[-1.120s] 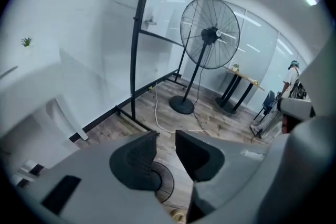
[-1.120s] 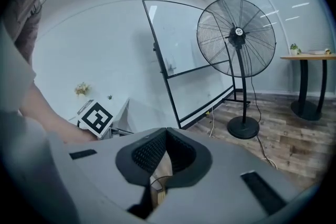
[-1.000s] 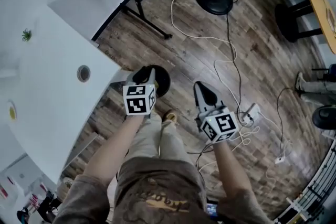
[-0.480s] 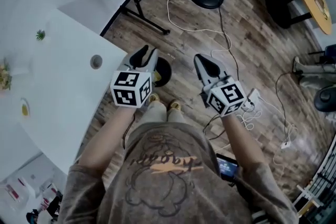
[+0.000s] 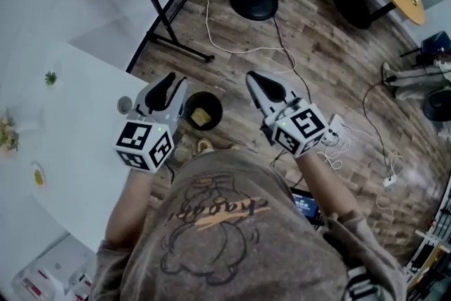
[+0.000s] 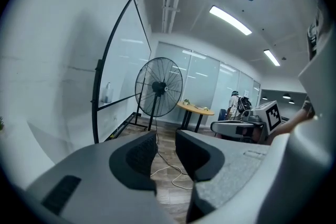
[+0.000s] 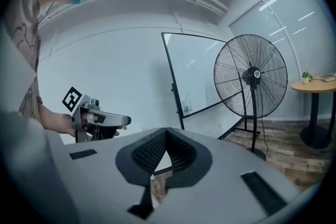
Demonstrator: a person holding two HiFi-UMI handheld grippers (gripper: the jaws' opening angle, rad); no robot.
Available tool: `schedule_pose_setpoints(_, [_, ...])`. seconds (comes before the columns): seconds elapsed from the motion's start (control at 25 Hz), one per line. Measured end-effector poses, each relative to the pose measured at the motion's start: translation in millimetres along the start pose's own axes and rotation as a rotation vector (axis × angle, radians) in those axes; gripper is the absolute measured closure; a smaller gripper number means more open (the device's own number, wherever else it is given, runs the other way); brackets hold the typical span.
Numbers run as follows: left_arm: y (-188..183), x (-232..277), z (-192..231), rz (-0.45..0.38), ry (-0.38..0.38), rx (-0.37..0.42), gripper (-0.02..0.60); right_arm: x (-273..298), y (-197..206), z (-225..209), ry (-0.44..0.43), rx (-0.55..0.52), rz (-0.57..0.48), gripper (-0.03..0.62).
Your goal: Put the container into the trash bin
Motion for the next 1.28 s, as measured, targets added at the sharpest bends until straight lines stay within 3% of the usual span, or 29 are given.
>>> schedule_pose_setpoints(0.24, [-6.6,-6.8,-13.4,-0.06,0.049,-0.034,0.48,-8.2,-15.3,5.9,0.028,-0.035,-0.026,0.595])
schedule_pose_setpoints(0.48, [1.8,-14.7,-7.4,-0.12,0.063,-0.018,0.48,-6.0,-15.0,20.4,-0.008,-0.106,-0.024,0.595])
schedule_pose_setpoints(0.64, [12.5,-23.1,4.8,-0.169,0.041,-0.015,0.483,-8.4,-2.1,24.4,0.034,-0.127,-0.034,0.595])
schedule_pose_setpoints(0.88, [36.6,-33.6,17.2,-0.168,-0.021,-0.002,0.57,-12.1,17.8,23.8,0.063,-0.115,-0.024,0.595])
schedule_pose_setpoints(1.28, [65.6,-51.6,37.9,-0.183,-0.085,0.01,0.578,-18.0,51.1,27.9,0.103,-0.103,0.005,0.599])
Point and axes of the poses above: the fingertips, and each gripper's own axes: x forward along the fingers, z to its left, y out of its underside, the point moved 9 cm from there along -x, backward along the fingers, and after that the axes turned 15 degrees about -z, right-handed, at the moved point
